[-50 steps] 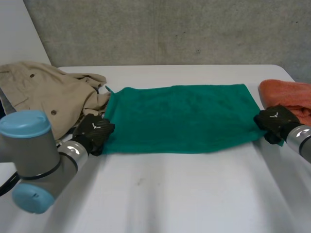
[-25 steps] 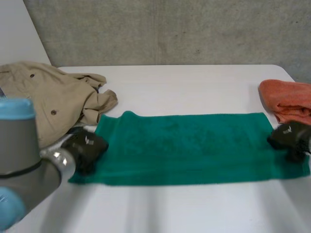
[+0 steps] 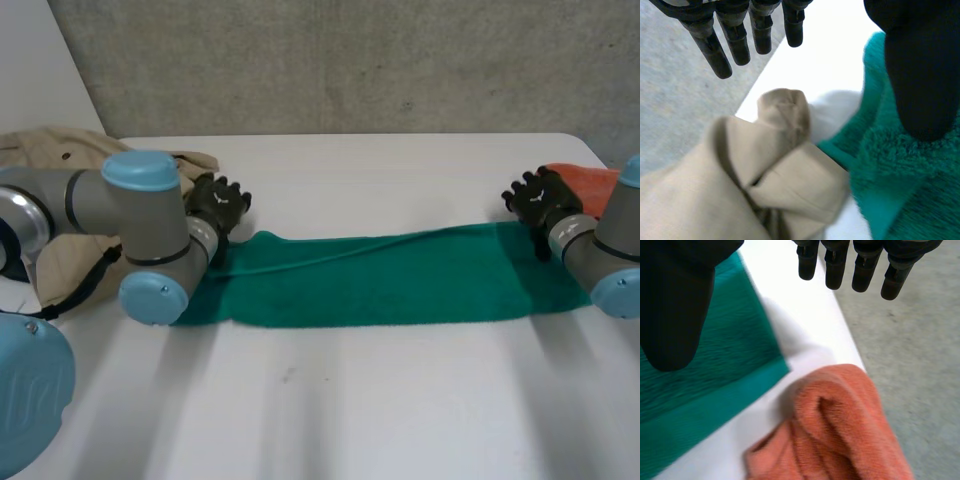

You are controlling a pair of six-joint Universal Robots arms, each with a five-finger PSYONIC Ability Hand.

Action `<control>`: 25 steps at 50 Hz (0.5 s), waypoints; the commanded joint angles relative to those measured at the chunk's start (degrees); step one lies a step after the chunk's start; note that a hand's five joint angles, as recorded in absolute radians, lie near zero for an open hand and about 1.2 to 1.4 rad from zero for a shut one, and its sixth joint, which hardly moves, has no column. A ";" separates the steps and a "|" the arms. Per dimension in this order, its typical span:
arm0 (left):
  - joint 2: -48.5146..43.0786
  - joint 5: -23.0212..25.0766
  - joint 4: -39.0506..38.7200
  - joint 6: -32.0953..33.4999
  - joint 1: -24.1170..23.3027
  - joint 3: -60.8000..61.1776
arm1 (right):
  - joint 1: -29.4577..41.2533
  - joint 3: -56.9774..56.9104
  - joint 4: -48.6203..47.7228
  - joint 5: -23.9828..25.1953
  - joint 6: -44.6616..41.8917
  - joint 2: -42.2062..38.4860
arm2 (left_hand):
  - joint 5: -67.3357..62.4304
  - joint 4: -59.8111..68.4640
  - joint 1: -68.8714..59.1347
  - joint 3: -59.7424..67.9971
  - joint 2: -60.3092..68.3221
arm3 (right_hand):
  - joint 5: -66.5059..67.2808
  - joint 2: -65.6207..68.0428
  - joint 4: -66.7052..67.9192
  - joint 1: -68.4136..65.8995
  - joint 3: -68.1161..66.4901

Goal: Fold the laundry.

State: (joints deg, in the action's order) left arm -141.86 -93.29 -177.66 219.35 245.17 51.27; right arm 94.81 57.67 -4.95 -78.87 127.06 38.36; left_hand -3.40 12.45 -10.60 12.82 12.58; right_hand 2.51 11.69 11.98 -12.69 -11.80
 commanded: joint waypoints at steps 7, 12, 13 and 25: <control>13.54 5.31 -2.16 -1.03 0.66 16.04 | -2.79 7.28 3.28 3.89 9.17 9.98 | 3.40 -2.45 0.60 -2.82 -2.58 | -2.51 -1.69 -1.98 2.69 1.80; 10.22 9.18 -4.79 0.90 2.07 15.53 | -3.23 6.15 3.90 6.71 8.73 7.18 | 3.40 -2.45 0.60 -2.82 -2.58 | -2.51 -1.69 -1.98 2.69 1.80; 7.77 9.10 -6.37 1.60 2.33 13.87 | -3.06 4.49 2.85 6.53 9.08 5.34 | 3.40 -2.45 0.60 -2.82 -2.58 | -2.51 -1.69 -1.98 2.69 1.80; -7.90 7.34 -14.99 1.70 4.53 -5.47 | -1.30 -4.94 -3.92 0.57 13.57 -3.55 | 3.40 -2.45 0.60 -2.82 -2.58 | -2.51 -1.69 -1.98 2.69 1.80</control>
State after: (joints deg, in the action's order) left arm -143.40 -85.55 -189.21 222.10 248.86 55.56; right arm 92.40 55.13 -5.74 -74.19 139.48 36.83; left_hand -2.63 11.67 -10.60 11.91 11.71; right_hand 2.51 11.69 11.79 -12.69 -11.80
